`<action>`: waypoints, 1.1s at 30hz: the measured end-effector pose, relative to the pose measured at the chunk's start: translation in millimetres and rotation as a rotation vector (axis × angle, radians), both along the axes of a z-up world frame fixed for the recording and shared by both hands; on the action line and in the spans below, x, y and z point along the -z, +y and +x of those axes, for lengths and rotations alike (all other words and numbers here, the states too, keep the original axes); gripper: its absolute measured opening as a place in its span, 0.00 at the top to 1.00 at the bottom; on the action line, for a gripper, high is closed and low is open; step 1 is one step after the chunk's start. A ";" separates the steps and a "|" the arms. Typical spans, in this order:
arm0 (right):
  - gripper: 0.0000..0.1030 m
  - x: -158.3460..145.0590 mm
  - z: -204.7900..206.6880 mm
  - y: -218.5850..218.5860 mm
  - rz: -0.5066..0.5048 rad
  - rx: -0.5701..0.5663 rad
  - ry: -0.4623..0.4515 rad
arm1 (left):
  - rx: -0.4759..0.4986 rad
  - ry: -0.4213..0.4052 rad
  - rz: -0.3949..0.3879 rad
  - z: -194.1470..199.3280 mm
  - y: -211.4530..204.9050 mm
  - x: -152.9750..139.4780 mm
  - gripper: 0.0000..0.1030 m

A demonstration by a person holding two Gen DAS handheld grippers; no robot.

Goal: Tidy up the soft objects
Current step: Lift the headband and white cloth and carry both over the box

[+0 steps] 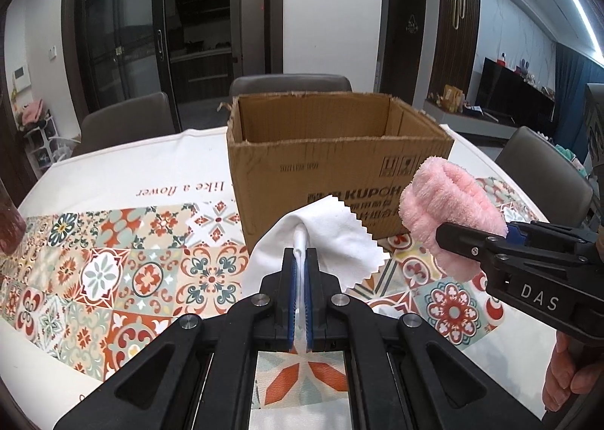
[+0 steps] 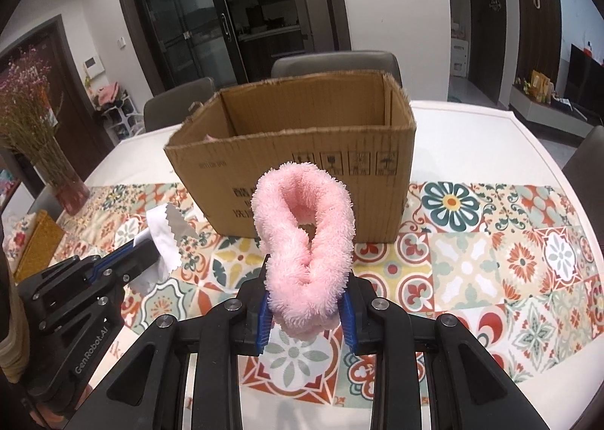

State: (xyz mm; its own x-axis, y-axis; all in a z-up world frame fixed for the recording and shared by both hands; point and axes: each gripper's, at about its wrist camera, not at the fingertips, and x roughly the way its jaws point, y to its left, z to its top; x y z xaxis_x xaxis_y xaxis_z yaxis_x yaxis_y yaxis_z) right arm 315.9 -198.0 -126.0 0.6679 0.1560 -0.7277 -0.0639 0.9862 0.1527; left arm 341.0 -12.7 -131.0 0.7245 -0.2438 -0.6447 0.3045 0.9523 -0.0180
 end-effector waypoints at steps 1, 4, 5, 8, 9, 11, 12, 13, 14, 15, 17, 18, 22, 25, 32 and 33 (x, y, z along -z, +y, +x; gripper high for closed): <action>0.70 -3.7 -1.6 -0.6 0.000 0.001 -0.007 | -0.001 -0.005 -0.002 -1.6 0.0 -2.2 0.94; 0.71 -11.4 -5.7 -0.1 0.001 0.000 -0.026 | -0.004 -0.024 -0.007 -7.5 0.0 -11.9 0.94; 0.71 -14.2 -7.0 -0.4 0.002 0.001 -0.033 | -0.004 -0.033 -0.009 -9.5 0.0 -15.7 0.94; 0.71 -24.3 -11.5 -1.3 0.004 0.000 -0.055 | -0.014 -0.055 -0.016 -14.3 0.0 -25.0 0.94; 0.70 -27.9 -12.7 -1.7 0.004 0.000 -0.062 | -0.016 -0.058 -0.020 -15.5 0.3 -27.1 0.94; 0.70 -32.9 -15.0 -1.3 0.005 0.000 -0.074 | -0.019 -0.066 -0.026 -17.0 0.6 -31.9 0.94; 0.70 -36.7 -16.5 -1.7 0.006 -0.001 -0.083 | -0.019 -0.073 -0.027 -18.4 0.3 -34.8 0.94; 0.70 -38.9 -17.8 -1.9 0.007 -0.002 -0.089 | -0.019 -0.080 -0.027 -19.8 0.3 -37.8 0.94; 0.71 -42.3 -19.2 -2.4 0.006 0.000 -0.097 | -0.020 -0.088 -0.028 -21.3 -0.1 -41.3 0.94; 0.70 -44.3 -20.5 -3.5 0.007 0.001 -0.102 | -0.020 -0.096 -0.028 -22.3 -0.6 -44.1 0.94; 0.71 -49.6 -23.2 -4.6 0.011 0.003 -0.116 | -0.019 -0.112 -0.029 -24.2 -2.0 -50.9 0.94; 0.70 -52.2 -24.0 -5.0 0.011 0.004 -0.123 | -0.019 -0.120 -0.031 -25.9 -2.7 -53.9 0.94; 0.71 -60.2 -25.5 -6.6 0.013 0.003 -0.146 | -0.018 -0.152 -0.033 -28.7 -4.6 -64.9 0.94; 0.70 -66.8 -26.6 -8.3 0.013 0.004 -0.166 | -0.019 -0.178 -0.033 -29.3 -5.1 -73.0 0.94; 0.71 -85.2 -25.4 -10.3 0.015 0.004 -0.217 | -0.017 -0.229 -0.039 -28.0 -6.8 -90.4 0.94; 0.70 -88.3 -25.0 -10.9 0.016 0.004 -0.227 | -0.014 -0.236 -0.041 -27.7 -7.2 -93.0 0.94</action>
